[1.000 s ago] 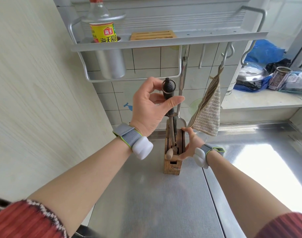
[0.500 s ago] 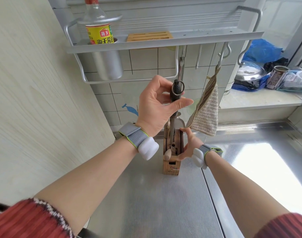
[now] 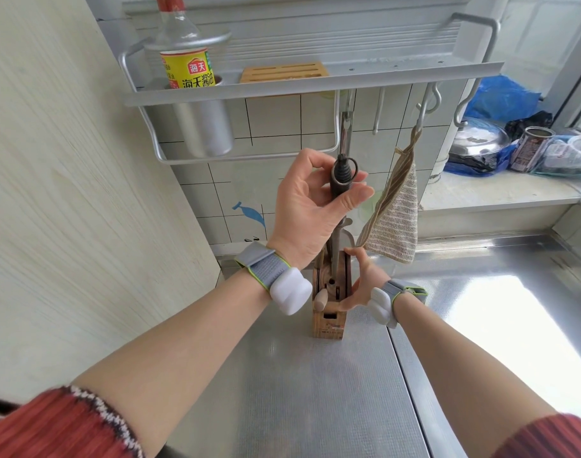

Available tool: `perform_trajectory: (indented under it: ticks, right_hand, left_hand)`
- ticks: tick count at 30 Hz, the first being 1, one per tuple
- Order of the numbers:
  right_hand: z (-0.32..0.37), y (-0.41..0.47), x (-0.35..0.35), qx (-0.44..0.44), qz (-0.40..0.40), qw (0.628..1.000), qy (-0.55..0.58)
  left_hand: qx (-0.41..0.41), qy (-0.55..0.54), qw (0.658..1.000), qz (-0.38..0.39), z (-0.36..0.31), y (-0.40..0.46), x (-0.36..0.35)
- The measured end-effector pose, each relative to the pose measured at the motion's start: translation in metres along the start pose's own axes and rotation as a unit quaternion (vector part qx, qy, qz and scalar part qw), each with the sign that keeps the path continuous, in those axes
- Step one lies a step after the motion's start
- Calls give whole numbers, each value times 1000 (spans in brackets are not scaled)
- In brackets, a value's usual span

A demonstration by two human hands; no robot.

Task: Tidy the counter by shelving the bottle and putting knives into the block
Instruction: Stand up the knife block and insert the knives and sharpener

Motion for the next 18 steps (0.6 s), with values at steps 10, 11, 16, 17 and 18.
perform_trajectory:
  ticks: [10,11,16,17,18]
  right_hand:
    - [4,-5,3,16,-9,1000,5]
    - [5,-6,3,20,-10,1000,6]
    - [7,-7,4,26,-3,1000,5]
    - [6,-6,4,25,-1,1000,4]
    - [6,-6,4,24,-1,1000,2]
  left_hand:
    - [-26,43,999,10,-1,-1,2]
    - [-30,48,998,12,0,-3,4]
    - [-31,86,996,-1,15,-10,13]
    - [-38,118,992,-2,17,-11,14]
    - [-44,162,986,2,19,-12,15]
Point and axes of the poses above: each hand's wrist, its own y-axis towards the middle knuckle, its own x-axis out of the back of the hand, z = x × y, the point moved 9 cm from there along y, towards the middle knuckle, and after that the axes turned 4 degrees about -z, right-handed, at the moved point
